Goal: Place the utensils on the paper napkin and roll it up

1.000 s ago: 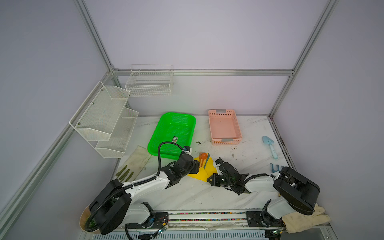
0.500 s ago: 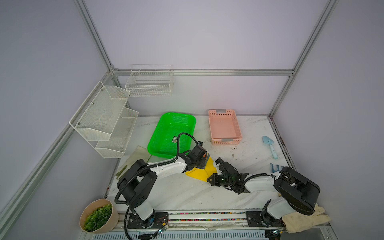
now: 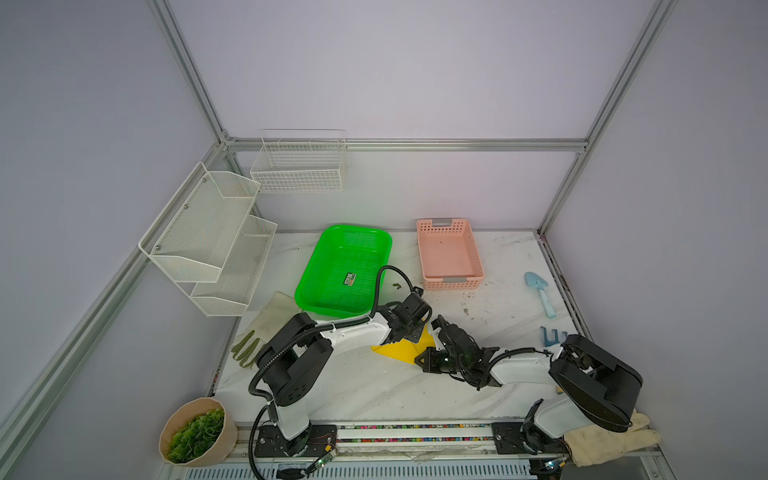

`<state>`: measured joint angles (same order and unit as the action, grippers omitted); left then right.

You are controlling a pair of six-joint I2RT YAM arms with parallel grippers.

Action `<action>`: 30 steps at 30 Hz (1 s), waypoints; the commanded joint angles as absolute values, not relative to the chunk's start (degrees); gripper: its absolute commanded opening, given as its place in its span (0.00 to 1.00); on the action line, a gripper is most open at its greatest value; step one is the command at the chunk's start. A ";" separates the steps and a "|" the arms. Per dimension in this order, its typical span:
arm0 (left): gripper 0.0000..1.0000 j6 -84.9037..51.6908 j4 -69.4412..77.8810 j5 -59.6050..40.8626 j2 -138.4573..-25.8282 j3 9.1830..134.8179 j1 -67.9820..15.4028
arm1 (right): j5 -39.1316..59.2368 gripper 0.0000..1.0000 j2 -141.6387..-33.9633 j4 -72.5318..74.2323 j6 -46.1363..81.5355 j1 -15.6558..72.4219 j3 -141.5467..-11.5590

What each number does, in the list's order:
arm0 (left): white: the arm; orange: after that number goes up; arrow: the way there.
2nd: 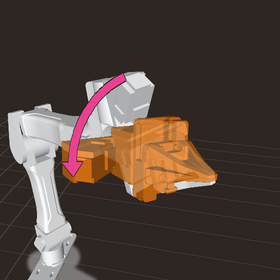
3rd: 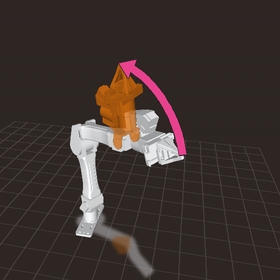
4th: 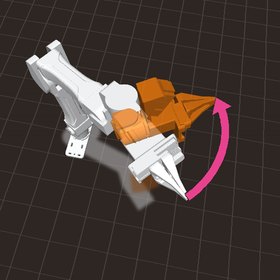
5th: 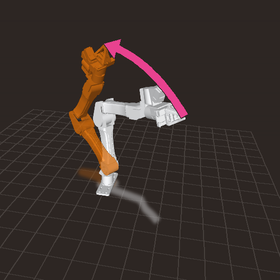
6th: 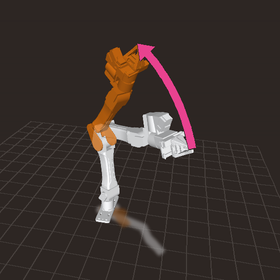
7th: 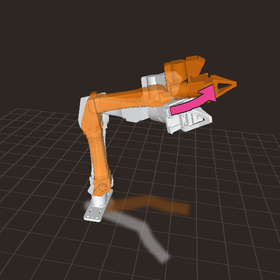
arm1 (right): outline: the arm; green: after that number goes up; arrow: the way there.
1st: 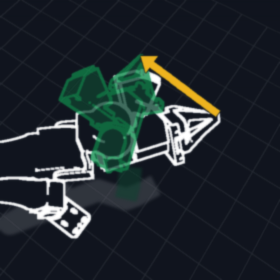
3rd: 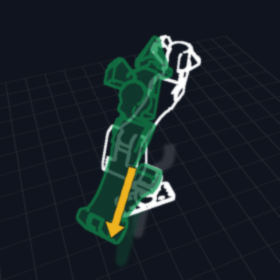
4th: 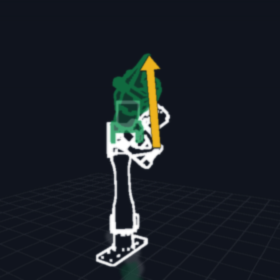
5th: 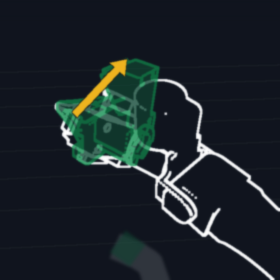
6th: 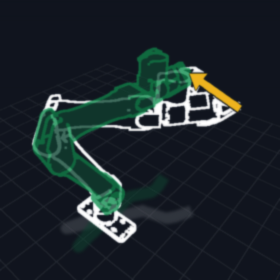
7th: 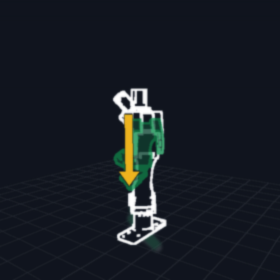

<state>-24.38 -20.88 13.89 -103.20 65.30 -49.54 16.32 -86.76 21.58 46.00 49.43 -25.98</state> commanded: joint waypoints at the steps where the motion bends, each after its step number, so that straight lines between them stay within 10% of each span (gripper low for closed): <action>1: 0.16 -23.90 -20.53 12.77 -104.69 71.40 -49.69 | 15.08 0.00 -86.49 17.04 46.48 49.21 -24.16; 30: 0.10 -25.58 -19.24 12.13 -110.05 72.25 -49.57 | 15.02 0.00 -84.88 17.48 47.10 49.15 -23.06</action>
